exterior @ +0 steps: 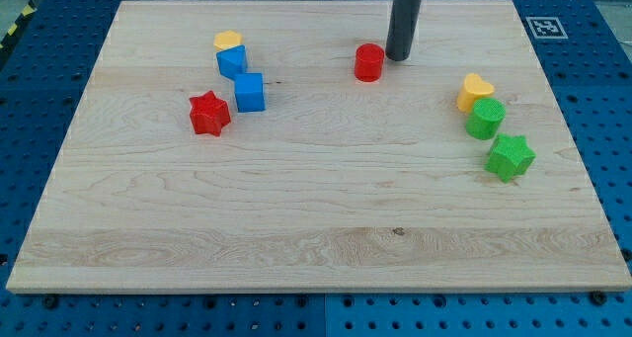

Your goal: Move the red circle towards the right side of the triangle

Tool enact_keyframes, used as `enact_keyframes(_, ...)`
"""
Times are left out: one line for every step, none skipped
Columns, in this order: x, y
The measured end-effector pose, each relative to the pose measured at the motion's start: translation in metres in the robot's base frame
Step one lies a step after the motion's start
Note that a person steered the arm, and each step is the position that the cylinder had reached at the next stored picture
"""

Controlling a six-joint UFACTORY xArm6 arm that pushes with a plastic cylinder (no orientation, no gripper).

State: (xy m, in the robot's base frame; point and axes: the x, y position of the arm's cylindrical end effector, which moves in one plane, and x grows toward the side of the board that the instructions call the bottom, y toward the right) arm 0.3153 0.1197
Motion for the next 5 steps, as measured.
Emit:
enact_keyframes(0.038,0.043)
enact_keyframes(0.04,0.044)
enact_keyframes(0.039,0.038)
enact_keyframes(0.039,0.015)
enact_keyframes(0.03,-0.01)
